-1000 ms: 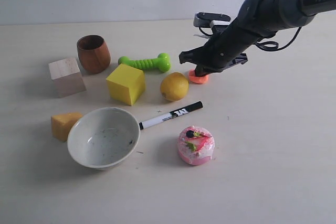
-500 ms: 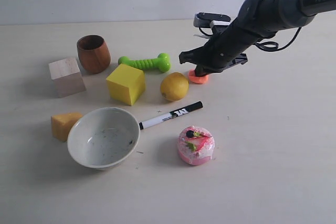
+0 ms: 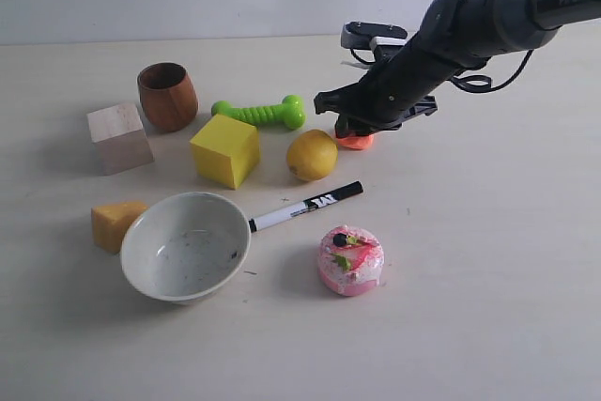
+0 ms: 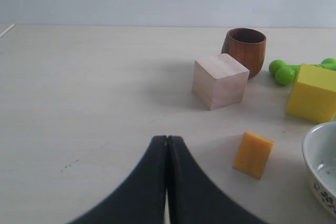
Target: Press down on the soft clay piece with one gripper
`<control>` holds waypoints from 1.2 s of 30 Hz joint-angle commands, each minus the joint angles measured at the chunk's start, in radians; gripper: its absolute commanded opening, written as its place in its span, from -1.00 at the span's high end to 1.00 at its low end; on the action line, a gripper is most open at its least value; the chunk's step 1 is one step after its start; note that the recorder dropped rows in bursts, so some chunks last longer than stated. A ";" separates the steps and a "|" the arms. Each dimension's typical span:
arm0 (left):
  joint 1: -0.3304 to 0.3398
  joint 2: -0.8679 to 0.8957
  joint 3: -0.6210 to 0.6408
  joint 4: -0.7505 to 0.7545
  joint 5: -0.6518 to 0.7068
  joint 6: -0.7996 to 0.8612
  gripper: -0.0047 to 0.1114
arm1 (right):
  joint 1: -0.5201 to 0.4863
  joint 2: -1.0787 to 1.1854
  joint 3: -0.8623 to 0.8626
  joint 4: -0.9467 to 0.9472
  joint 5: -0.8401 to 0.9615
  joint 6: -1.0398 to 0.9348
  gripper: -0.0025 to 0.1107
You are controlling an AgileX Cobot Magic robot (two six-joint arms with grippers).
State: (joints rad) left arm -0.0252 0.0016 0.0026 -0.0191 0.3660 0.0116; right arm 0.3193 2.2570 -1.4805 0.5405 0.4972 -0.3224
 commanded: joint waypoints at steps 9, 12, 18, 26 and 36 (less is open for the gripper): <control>-0.005 -0.002 -0.003 -0.003 -0.011 0.000 0.92 | -0.006 -0.023 0.007 -0.028 -0.048 -0.006 0.34; -0.005 -0.002 -0.003 -0.003 -0.011 0.000 0.92 | -0.006 -0.024 0.007 -0.028 -0.048 -0.006 0.44; -0.005 -0.002 -0.003 -0.003 -0.011 0.000 0.92 | -0.006 -0.032 0.007 -0.028 -0.031 -0.006 0.90; -0.005 -0.002 -0.003 -0.003 -0.011 0.000 0.92 | -0.006 -0.057 0.007 -0.028 -0.029 -0.008 0.96; -0.005 -0.002 -0.003 -0.003 -0.011 0.000 0.92 | -0.006 -0.059 0.007 -0.028 0.008 -0.047 0.96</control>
State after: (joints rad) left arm -0.0252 0.0016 0.0026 -0.0191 0.3660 0.0116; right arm 0.3173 2.2132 -1.4786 0.5211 0.4916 -0.3437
